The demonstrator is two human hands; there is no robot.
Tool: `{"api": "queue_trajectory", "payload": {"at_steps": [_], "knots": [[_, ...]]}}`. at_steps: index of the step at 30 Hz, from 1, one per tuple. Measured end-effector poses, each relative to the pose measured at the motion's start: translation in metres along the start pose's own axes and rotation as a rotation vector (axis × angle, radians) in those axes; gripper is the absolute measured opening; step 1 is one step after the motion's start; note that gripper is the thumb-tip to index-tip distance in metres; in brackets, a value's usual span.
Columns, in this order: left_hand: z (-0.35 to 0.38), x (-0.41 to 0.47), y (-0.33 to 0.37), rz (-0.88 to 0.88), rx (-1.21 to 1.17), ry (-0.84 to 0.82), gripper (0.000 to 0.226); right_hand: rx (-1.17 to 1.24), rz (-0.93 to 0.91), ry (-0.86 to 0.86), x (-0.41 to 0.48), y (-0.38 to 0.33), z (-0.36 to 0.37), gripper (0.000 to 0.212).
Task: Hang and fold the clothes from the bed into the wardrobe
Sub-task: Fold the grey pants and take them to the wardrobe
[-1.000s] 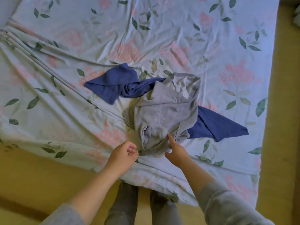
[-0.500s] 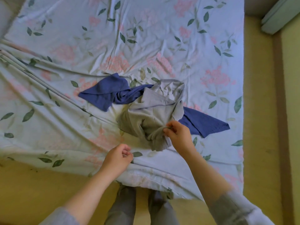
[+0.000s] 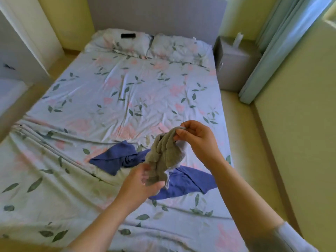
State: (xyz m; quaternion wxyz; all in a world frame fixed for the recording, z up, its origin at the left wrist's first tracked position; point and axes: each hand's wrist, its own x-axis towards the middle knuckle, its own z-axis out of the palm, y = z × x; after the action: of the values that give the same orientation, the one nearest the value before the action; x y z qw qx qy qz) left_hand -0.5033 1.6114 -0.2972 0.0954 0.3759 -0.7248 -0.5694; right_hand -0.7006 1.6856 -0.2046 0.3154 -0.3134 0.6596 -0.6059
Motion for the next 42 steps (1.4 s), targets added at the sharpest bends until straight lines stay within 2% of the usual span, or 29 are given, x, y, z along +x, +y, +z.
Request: {"api": "queue_trajectory", "payload": {"at_steps": [2,5,7,9,13,15,18,20,22,23,24,29,32,34,37,42], "knots": [[-0.008,0.001,0.026,0.085,0.005,0.049,0.046,-0.007,-0.059,0.006,-0.001,-0.033,0.001,0.006],[-0.015,0.000,0.059,0.174,0.023,0.103,0.079,-0.051,-0.148,0.023,-0.004,-0.075,0.001,0.007],[-0.014,-0.003,0.082,0.265,0.032,0.125,0.087,-0.041,-0.183,0.040,-0.007,-0.098,0.000,0.005],[-0.010,-0.006,0.104,0.357,0.014,0.148,0.081,-0.033,-0.207,0.061,-0.010,-0.117,-0.003,0.005],[-0.007,-0.004,0.140,0.491,-0.030,0.195,0.051,-0.068,-0.271,0.110,-0.016,-0.148,-0.011,0.005],[-0.012,-0.003,0.154,0.545,0.002,0.184,0.056,-0.086,-0.297,0.131,-0.018,-0.159,-0.017,0.005],[-0.018,-0.006,0.174,0.670,0.137,0.198,0.081,-0.077,-0.328,0.167,-0.021,-0.171,-0.024,0.006],[-0.018,-0.006,0.189,0.717,0.203,0.254,0.080,-0.067,-0.340,0.183,-0.021,-0.176,-0.027,0.006],[-0.018,-0.005,0.204,0.703,0.234,0.269,0.042,-0.049,-0.347,0.198,-0.019,-0.179,-0.030,0.006],[-0.021,-0.003,0.211,0.675,0.224,0.236,0.018,-0.037,-0.348,0.208,-0.018,-0.180,-0.032,0.007],[-0.025,-0.001,0.216,0.640,0.204,0.190,0.005,-0.026,-0.347,0.218,-0.017,-0.181,-0.034,0.007],[-0.045,0.009,0.243,0.497,0.223,0.018,0.018,-0.034,-0.299,0.226,-0.015,-0.170,-0.047,0.010],[-0.047,0.016,0.258,0.386,0.170,0.040,0.026,-0.023,-0.145,0.030,-0.017,-0.157,-0.052,0.029],[-0.047,0.022,0.264,0.290,0.049,0.063,0.029,-0.032,-0.049,-0.066,-0.020,-0.145,-0.053,0.042],[-0.047,0.028,0.272,0.149,-0.186,0.049,0.034,-0.072,-0.028,-0.019,-0.029,-0.125,-0.052,0.048],[-0.052,0.032,0.283,0.103,-0.364,0.096,0.029,-0.127,-0.050,0.034,-0.040,-0.099,-0.049,0.042]]}}
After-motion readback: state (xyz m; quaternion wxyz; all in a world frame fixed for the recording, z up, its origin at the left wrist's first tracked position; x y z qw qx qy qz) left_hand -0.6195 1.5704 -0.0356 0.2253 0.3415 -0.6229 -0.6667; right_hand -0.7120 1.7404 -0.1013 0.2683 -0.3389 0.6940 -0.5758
